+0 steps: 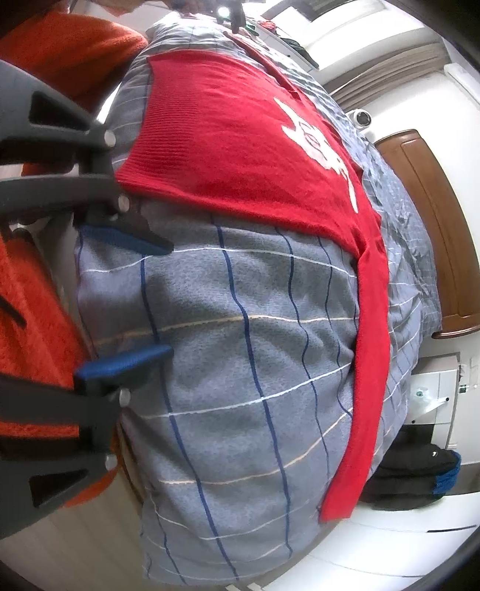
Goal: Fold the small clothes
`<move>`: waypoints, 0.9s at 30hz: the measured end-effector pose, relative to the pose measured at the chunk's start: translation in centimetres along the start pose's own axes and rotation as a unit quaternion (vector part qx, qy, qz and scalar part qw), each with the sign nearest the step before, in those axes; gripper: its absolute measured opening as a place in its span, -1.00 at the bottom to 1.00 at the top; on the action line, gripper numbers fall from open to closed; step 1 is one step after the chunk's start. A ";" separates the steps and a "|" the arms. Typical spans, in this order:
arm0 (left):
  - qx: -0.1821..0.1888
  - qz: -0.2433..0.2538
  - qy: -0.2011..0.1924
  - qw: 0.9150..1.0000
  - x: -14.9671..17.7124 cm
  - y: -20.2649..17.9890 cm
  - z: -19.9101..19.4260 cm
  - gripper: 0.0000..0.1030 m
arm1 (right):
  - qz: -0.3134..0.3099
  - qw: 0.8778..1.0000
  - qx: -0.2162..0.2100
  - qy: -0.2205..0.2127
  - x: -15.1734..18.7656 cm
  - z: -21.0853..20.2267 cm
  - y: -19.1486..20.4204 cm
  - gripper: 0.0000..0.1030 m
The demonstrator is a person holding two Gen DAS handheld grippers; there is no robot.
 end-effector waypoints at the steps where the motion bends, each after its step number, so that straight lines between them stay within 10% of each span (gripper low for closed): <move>1: 0.022 0.005 0.005 1.000 0.8 -1.1 -0.7 0.43 | -0.002 1.000 -0.001 -0.003 -0.2 -0.1 0.0 0.04; 8: 0.192 0.034 0.072 0.978 10.1 -10.7 -5.3 0.46 | 0.022 0.999 -0.041 -0.001 -2.5 -0.5 1.4 0.04; 19: 0.209 0.119 0.073 0.968 14.2 -16.0 -5.0 0.54 | 0.006 0.986 -0.150 0.071 0.5 2.1 7.3 0.08; 21: 0.195 0.120 0.072 0.971 14.5 -16.0 -4.5 0.01 | -0.013 0.985 -0.148 0.090 1.5 3.2 8.1 0.04; 23: 0.218 0.115 0.089 0.965 15.2 -16.2 -4.7 -0.96 | -0.023 0.986 -0.132 0.100 2.2 3.9 8.3 -0.60; 24: 0.223 0.113 0.094 0.964 15.2 -16.2 -4.9 -0.95 | -0.021 0.986 -0.130 0.104 2.4 3.9 8.2 -0.92; 27: 0.218 0.139 0.083 0.962 15.8 -16.3 -5.6 -0.96 | -0.022 0.987 -0.120 0.102 2.4 3.2 7.7 -0.92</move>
Point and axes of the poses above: each gripper's, at about its wrist camera, not at the fingertips, and z roughly the way its jaws point, y to its left, x to its underside, the point moved 6 cm from there along z, roughly the way its jaws point, and after that the axes turned 13 degrees about -y, right-handed, at the moved point
